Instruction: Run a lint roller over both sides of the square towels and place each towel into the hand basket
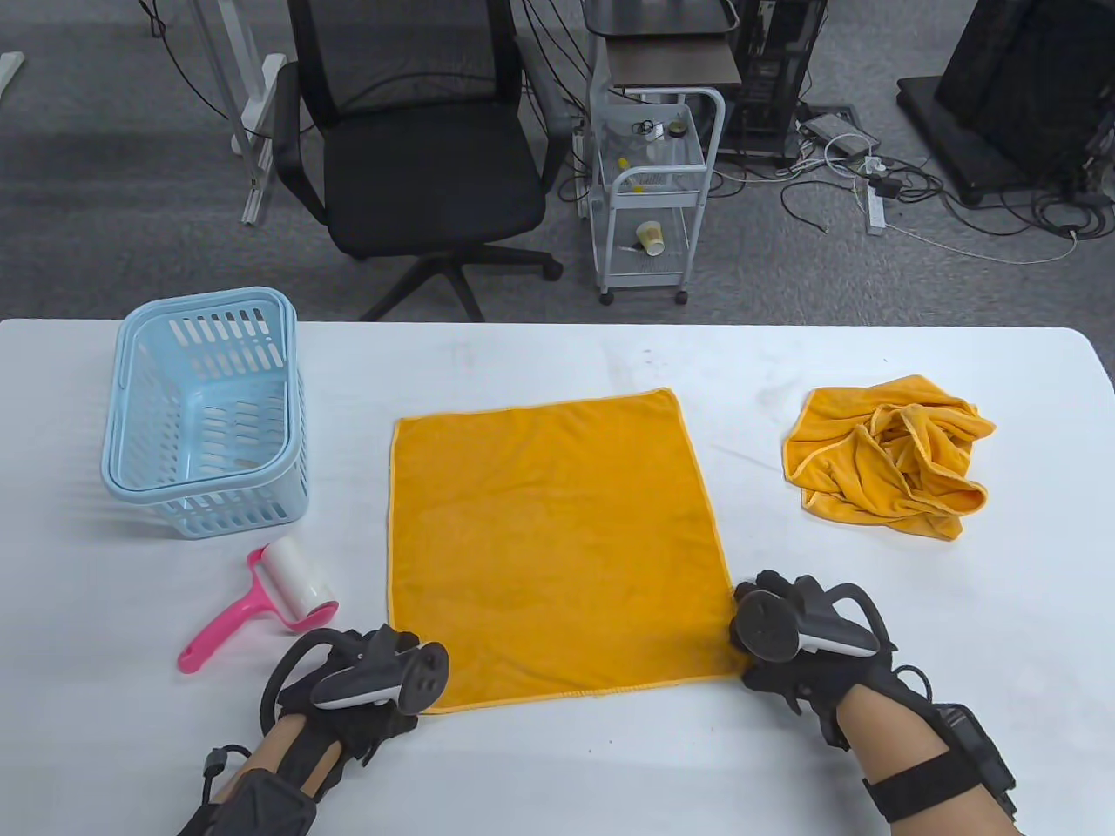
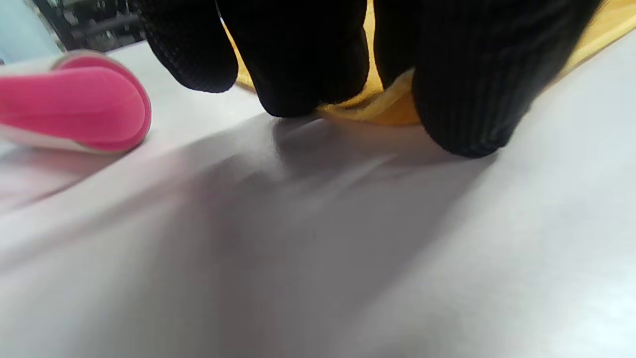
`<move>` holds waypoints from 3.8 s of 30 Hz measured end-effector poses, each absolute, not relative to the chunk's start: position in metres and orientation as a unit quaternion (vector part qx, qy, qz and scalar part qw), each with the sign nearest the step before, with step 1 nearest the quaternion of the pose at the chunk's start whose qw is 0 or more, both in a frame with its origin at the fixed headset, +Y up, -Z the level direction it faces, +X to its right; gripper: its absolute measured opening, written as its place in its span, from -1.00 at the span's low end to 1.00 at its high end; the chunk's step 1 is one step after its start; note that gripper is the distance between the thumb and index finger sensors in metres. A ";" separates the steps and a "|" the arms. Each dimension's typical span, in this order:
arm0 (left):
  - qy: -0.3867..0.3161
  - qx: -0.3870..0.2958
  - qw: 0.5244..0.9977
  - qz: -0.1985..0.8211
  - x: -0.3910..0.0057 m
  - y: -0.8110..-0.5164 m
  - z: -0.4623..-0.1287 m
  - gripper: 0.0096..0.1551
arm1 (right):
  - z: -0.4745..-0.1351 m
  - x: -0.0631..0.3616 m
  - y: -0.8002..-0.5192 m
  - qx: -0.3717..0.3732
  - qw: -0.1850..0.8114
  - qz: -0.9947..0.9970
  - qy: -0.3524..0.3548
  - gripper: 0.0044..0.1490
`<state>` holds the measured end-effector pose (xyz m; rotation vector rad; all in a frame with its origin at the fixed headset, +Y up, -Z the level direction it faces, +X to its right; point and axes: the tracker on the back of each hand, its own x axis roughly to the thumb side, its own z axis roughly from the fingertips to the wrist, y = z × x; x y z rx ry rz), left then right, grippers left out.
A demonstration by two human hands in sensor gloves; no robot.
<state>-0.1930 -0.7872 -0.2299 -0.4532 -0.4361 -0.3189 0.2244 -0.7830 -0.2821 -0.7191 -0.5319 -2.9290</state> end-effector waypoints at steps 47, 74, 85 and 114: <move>0.019 -0.134 0.990 -0.028 -0.211 -0.722 -0.393 -0.63 | -0.451 0.238 -0.723 0.011 -0.220 -0.956 -0.196 -0.51; 0.134 -0.260 0.956 -0.016 -0.343 -0.734 -0.296 0.28 | -0.342 0.241 -0.747 -0.124 -0.026 -0.976 -0.175 0.28; 0.199 -0.225 0.953 -0.034 -0.365 -0.781 -0.280 -0.40 | -0.306 0.249 -0.785 -0.134 0.043 -0.967 -0.211 0.29; -0.231 -0.297 0.920 -0.113 -0.074 -0.759 -0.246 -0.47 | -0.306 0.257 -0.788 -0.129 0.011 -0.969 -0.210 0.25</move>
